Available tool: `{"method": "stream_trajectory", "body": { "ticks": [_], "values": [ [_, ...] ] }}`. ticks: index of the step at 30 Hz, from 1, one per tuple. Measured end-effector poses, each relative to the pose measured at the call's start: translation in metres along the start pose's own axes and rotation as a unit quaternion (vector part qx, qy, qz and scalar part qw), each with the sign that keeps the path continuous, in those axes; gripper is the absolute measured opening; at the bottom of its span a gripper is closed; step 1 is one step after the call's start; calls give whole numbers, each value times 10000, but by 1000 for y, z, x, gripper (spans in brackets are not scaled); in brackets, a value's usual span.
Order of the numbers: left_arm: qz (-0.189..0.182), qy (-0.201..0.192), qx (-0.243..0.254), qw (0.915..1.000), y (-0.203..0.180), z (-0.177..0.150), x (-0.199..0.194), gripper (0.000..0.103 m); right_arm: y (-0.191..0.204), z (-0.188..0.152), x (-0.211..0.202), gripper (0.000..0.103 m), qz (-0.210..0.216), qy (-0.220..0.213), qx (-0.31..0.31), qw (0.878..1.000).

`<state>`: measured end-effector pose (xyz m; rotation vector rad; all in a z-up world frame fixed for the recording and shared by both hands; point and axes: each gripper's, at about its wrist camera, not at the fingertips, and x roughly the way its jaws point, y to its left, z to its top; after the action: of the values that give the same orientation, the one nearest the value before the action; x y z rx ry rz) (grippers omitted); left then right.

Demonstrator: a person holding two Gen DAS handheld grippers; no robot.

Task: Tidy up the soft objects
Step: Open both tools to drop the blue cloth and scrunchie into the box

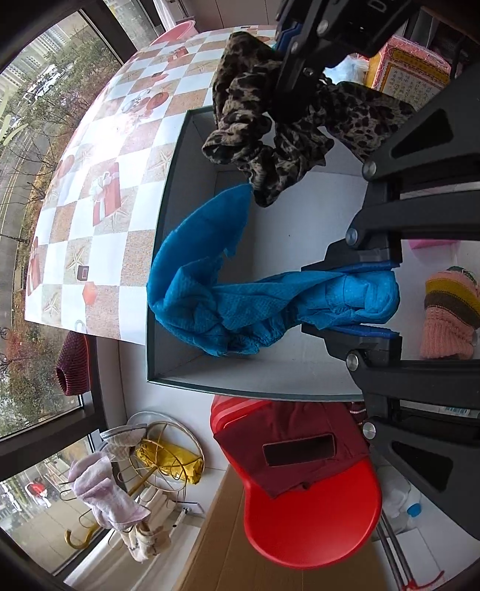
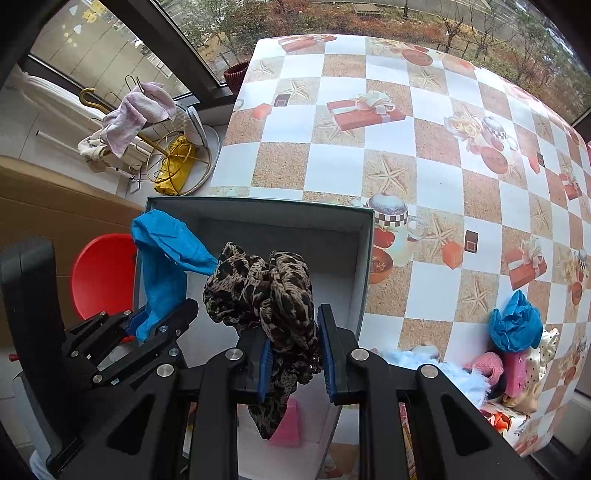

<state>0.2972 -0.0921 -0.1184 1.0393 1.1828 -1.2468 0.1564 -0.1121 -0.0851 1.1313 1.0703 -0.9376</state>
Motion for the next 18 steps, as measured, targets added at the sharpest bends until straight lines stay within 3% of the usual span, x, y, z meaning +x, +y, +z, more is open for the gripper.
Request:
{"method": "stream_trajectory", "body": {
  "ticks": [10,12,14,15,16,18],
  "values": [
    [-82,-30,-24,10000,-1,0,-1,28,1,-1,6,23,113,41,17,9999],
    [-107,-46,4,9999,-1,0,-3,38,1,0,6,23,118,32,26,9999],
    [-29,-116,15,9999,-2,-1,-6,61,0,0,6,25,149,52,28,9999],
    [31,-160,4,9999,-2,-1,-7,65,-1,0,6,28,169,51,31,9998],
    [62,-183,-4,9998,-2,-1,-8,70,-1,-1,4,34,156,34,29,9999],
    [100,-157,-8,9998,-3,-1,-9,81,-2,-1,1,56,136,-19,22,9999]
  ]
}}
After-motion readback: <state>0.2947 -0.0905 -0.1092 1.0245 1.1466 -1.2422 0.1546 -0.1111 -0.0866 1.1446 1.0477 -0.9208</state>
